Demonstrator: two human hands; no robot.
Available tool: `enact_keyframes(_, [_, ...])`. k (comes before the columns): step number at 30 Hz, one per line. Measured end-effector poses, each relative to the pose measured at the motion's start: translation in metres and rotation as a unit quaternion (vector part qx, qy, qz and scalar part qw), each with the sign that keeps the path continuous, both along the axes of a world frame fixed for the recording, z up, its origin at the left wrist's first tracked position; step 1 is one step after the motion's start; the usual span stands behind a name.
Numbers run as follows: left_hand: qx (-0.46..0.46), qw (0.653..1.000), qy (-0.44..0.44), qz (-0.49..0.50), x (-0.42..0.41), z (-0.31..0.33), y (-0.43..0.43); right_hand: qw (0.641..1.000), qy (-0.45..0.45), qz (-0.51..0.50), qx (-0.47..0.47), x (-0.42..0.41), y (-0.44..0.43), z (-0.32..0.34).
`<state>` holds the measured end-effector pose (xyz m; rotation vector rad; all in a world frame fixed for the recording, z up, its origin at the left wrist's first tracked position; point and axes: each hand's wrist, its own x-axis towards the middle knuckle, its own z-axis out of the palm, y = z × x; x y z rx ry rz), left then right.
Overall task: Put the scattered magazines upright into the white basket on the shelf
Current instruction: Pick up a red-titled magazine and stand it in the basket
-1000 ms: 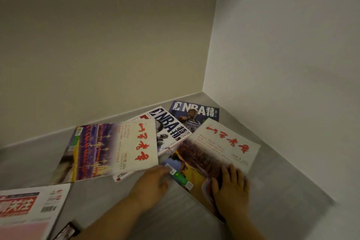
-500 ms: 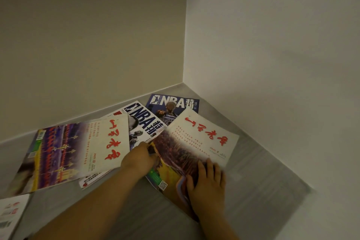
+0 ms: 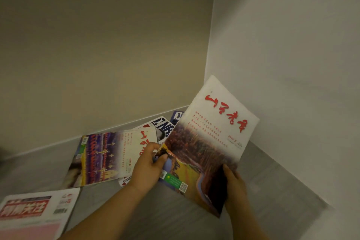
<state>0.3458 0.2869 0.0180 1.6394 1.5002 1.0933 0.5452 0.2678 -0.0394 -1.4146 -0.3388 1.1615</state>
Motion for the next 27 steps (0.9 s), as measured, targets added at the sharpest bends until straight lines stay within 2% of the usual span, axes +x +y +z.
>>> enact_keyframes(2, [0.015, 1.000, -0.021, 0.009, -0.023, 0.011, -0.004, 0.998, 0.001, 0.031, 0.055, -0.019, -0.004, 0.011])
enact_keyframes(5, [0.031, 0.999, -0.037, 0.014, -0.063, 0.021, -0.015, 0.990, -0.058, 0.054, 0.116, -0.054, -0.012, 0.032])
enact_keyframes(8, [0.028, 0.998, -0.056, 0.032, -0.114, 0.029, -0.025, 0.981, -0.104, 0.077, 0.141, -0.101, -0.018, 0.057])
enact_keyframes(12, [0.028, 0.996, -0.072, 0.051, -0.199, 0.046, -0.037, 0.970, -0.114, 0.132, 0.172, -0.179, -0.021, 0.082])
enact_keyframes(15, [0.034, 0.995, -0.069, 0.058, -0.269, 0.058, -0.046, 0.949, -0.165, 0.181, 0.196, -0.253, -0.021, 0.097])
enact_keyframes(18, [0.059, 0.987, -0.030, 0.148, -0.344, 0.070, -0.045, 0.916, -0.234, 0.230, 0.232, -0.334, -0.016, 0.109])
enact_keyframes(21, [0.096, 0.969, -0.012, 0.226, -0.413, 0.079, -0.051, 0.896, -0.252, 0.281, 0.232, -0.407, -0.010, 0.118])
enact_keyframes(24, [0.124, 0.947, -0.036, 0.293, -0.467, 0.083, -0.065, 0.870, -0.288, 0.327, 0.230, -0.466, -0.002, 0.126])
enact_keyframes(27, [0.142, 0.922, -0.045, 0.357, -0.510, 0.085, -0.078, 0.823, -0.369, 0.365, 0.231, -0.513, 0.009, 0.133])
